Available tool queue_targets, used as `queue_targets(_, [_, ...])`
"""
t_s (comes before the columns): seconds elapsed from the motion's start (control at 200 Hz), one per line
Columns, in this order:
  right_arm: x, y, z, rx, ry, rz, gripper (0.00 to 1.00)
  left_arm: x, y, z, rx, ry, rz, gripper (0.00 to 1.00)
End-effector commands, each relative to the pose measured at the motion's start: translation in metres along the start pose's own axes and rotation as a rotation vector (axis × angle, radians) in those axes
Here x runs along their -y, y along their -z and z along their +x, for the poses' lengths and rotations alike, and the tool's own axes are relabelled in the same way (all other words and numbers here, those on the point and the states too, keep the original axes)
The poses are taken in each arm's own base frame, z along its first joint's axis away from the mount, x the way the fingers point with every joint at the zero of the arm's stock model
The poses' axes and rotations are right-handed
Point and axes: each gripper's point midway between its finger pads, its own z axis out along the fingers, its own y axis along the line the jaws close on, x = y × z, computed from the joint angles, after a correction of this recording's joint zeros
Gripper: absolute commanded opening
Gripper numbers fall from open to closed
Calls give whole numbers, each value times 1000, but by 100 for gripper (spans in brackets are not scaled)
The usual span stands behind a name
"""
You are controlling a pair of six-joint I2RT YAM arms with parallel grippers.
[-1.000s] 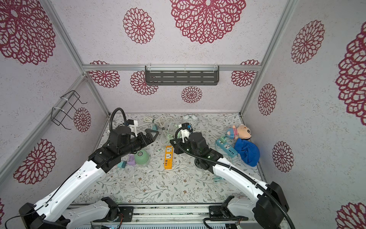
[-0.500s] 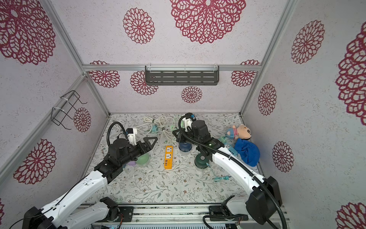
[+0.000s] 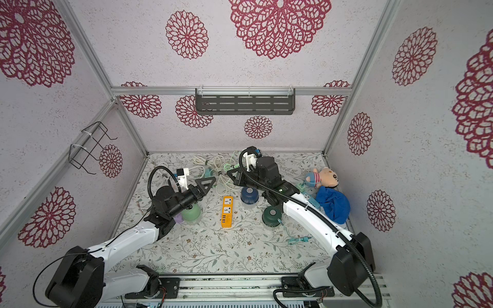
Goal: Charge the cordless meat grinders
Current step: Pick up the charging cable from the center of the board.
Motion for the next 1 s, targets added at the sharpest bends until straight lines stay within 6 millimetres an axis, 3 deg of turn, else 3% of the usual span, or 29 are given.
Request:
queue_targets(0.0, [-25,4,-22,65,-21,-100,0,26,-4,-6,12,21,159,97])
queue_targets(0.175, [-32,4,-25,69,-36,-126,0,15,-13,-3,14,64,198,98])
queue_targets(0.465, [-41,11,-35,82,-22,-139,0,-9,-7,8,17,86,141,95])
queue_targets(0.771, [-41,11,-34,80,-35,-145,0,16,-10,0,20,120,284,88])
queue_targets(0.991, [-33,15,-35,88,-44,-132,0,22,-13,1,4,157,347,73])
